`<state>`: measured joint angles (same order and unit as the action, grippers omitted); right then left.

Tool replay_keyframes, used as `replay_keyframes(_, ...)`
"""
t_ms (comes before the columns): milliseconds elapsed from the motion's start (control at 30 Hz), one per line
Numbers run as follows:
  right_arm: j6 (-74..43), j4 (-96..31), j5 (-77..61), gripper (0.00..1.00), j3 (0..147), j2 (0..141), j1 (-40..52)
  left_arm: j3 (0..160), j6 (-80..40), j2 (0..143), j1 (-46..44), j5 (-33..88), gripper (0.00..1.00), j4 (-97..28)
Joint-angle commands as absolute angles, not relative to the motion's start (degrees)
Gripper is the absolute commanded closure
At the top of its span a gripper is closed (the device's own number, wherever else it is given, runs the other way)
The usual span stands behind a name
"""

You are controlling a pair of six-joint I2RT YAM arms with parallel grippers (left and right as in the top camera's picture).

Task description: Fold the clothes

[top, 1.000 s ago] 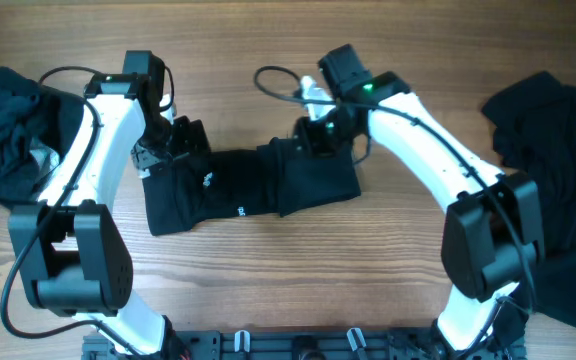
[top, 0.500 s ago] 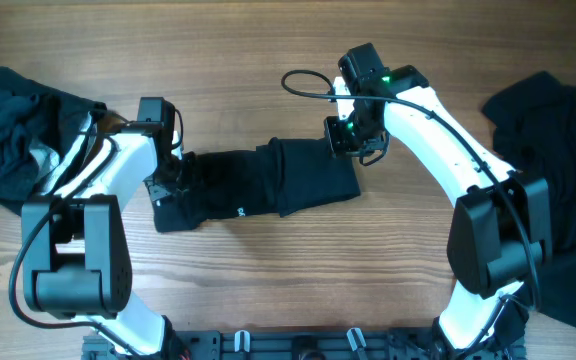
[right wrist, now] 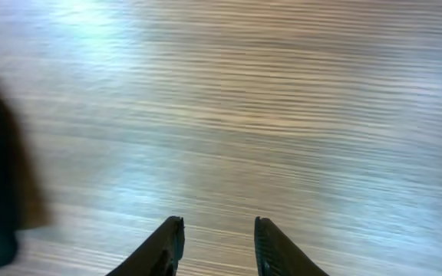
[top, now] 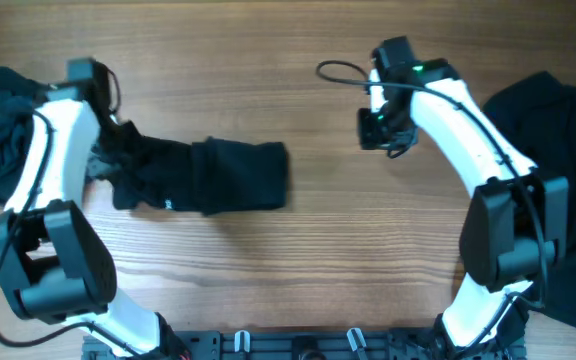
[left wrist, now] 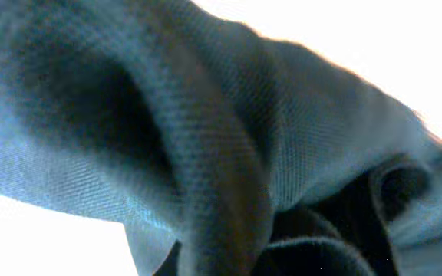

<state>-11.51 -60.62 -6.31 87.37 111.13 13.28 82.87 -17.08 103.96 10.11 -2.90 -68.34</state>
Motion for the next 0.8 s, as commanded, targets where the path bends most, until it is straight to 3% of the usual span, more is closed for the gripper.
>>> replay_keyframes(0, -10.24, -60.73, -4.93, 0.64, 87.68, 111.74, 12.36, 91.48, -17.21, 103.37, 6.07, 6.28, 0.96, -73.43)
replay_keyframes(167, -10.24, -60.86, -6.44, 0.64, 87.68, 111.74, 12.40, 91.79, -17.45, 104.75, -9.69, 10.00, 0.85, -69.89)
replay_keyframes(233, -10.26, -60.88, -6.46, 0.64, 87.68, 111.74, 12.40, 91.79, -17.47, 106.06, -17.21, 9.08, 0.68, -67.31)
replay_keyframes(300, -10.24, -60.97, -6.46, 0.64, 87.68, 111.77, 12.40, 91.79, -18.55, 108.05, -23.77, 8.25, 0.38, -65.67)
replay_keyframes(433, -8.62, -61.04, -8.36, 0.63, 87.68, 111.74, 12.40, 91.79, -18.48, 109.75, -30.50, 5.48, 0.04, -65.04)
replay_keyframes(567, -4.08, -60.34, -15.62, 0.62, 87.68, 111.77, 12.40, 94.43, -18.50, 107.02, -27.57, -3.60, 0.00, -67.75)
replay_keyframes(767, 1.32, -54.65, -37.74, 0.59, 87.68, 111.77, 15.55, 94.63, -20.21, 102.48, -10.96, 1.67, 0.00, -63.59)
